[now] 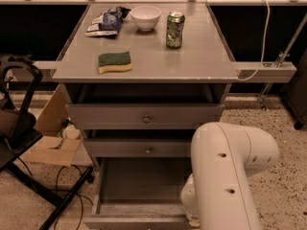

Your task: Open bottom drawer

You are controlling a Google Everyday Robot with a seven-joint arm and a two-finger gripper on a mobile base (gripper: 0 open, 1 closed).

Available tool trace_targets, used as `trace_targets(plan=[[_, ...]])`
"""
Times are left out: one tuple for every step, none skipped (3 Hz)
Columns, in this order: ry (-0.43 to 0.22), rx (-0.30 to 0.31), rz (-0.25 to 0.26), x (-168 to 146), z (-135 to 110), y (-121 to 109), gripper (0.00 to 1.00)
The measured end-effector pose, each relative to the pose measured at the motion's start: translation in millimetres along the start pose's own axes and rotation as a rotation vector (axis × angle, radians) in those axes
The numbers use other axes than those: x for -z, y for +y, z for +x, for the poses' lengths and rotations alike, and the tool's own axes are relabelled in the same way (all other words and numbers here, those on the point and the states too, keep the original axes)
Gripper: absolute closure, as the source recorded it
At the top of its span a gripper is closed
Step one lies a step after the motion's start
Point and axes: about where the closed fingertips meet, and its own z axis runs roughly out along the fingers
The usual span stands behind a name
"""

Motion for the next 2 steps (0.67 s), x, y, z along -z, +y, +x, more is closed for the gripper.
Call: trace_targets(plan=[[0.000, 0.000, 0.000, 0.0, 0.0, 0.0, 0.83], [0.000, 0.000, 0.000, 0.0, 0.0, 0.0, 0.61]])
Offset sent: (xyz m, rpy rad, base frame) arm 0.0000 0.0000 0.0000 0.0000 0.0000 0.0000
